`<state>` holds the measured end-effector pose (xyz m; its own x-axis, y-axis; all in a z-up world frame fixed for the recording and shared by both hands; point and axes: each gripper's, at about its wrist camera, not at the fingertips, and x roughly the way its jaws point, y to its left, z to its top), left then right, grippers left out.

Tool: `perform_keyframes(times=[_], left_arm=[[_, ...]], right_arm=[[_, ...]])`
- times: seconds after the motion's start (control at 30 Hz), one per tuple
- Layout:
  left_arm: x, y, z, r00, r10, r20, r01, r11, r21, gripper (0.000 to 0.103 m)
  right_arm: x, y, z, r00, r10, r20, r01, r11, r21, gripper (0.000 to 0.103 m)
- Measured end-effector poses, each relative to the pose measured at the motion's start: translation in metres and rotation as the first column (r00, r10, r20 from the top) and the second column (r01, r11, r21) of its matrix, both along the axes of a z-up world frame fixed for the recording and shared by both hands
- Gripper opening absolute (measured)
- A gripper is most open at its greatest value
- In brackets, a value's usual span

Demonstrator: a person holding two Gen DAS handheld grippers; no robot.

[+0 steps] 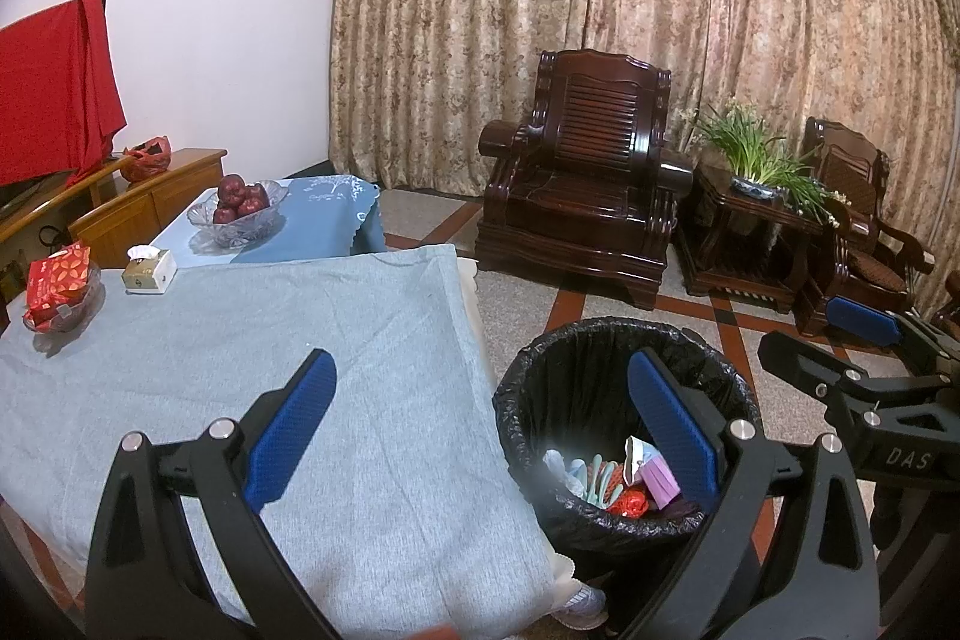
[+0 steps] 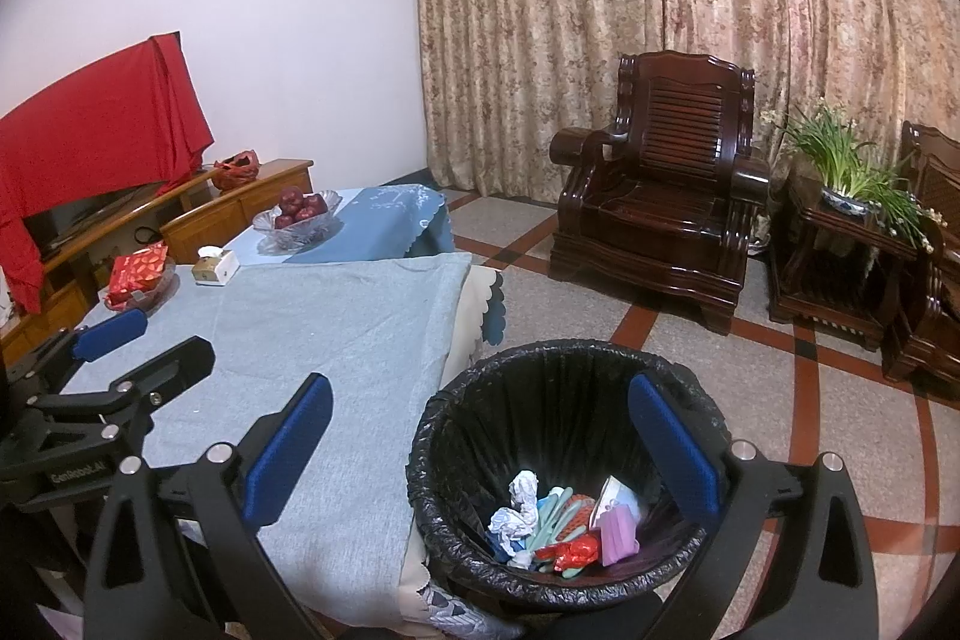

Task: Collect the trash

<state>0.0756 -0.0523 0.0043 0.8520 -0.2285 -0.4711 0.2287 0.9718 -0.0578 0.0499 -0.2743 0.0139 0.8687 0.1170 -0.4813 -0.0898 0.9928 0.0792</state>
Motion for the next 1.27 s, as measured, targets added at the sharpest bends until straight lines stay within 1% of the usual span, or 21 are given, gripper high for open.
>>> perform_keyframes(times=[0.47, 1.27], left_arm=[[-0.001, -0.002, 0.002, 1.0, -0.001, 0.001, 0.001, 1.0, 0.002, 0.095], [-0.009, 0.001, -0.005, 1.0, 0.0, -0.003, 0.0, 1.0, 0.003, 0.095]], right_arm=[[0.0, 0.0, 0.0, 1.0, -0.001, -0.002, 0.001, 1.0, -0.001, 0.097], [0.0, -0.001, -0.001, 1.0, -0.001, -0.006, 0.001, 1.0, 0.001, 0.097]])
